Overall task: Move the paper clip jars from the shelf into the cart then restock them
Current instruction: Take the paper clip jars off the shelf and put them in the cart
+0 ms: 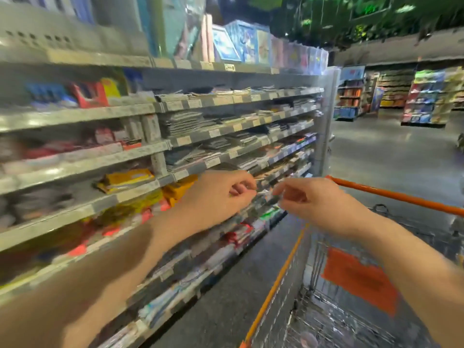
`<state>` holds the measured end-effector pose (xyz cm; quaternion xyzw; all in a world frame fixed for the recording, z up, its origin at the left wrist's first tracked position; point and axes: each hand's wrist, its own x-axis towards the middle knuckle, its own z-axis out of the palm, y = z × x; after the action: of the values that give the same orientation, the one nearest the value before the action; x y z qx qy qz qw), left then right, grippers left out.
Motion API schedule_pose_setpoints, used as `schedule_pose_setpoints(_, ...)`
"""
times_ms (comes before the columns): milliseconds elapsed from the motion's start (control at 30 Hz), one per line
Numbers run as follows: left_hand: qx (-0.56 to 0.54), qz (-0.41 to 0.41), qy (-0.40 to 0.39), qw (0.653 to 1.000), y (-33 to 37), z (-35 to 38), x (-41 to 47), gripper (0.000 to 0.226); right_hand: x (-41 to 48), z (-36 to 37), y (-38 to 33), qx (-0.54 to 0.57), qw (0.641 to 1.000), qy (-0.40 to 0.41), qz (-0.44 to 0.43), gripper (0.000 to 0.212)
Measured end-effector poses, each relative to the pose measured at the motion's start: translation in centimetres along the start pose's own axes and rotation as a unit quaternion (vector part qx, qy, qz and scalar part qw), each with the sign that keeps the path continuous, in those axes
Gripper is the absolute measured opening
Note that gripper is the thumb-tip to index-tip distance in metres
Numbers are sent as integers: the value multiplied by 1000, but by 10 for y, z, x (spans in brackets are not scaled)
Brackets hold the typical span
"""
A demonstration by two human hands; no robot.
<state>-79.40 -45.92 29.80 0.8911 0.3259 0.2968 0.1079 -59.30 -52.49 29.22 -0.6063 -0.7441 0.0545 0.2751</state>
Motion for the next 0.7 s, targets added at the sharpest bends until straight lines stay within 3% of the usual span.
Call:
schedule_pose_setpoints(133,43,-75,77,993,-38,-75,-36,9,58,20,-71,53,993,20,-107,8)
schedule_pose_setpoints(367,139,-129,197,962,-120,-202,-105,5,157,89,-201,136,964,5,-227,6)
schedule_pose_setpoints(533,202,-160,206,944,-192,-289,-136,9,239,144,-285,165,949,5,-269,7)
schedule_pose_setpoints(700,254,-199,183,929,-270,-357,-159,28,328,199,-357,209,940,-13,-269,6)
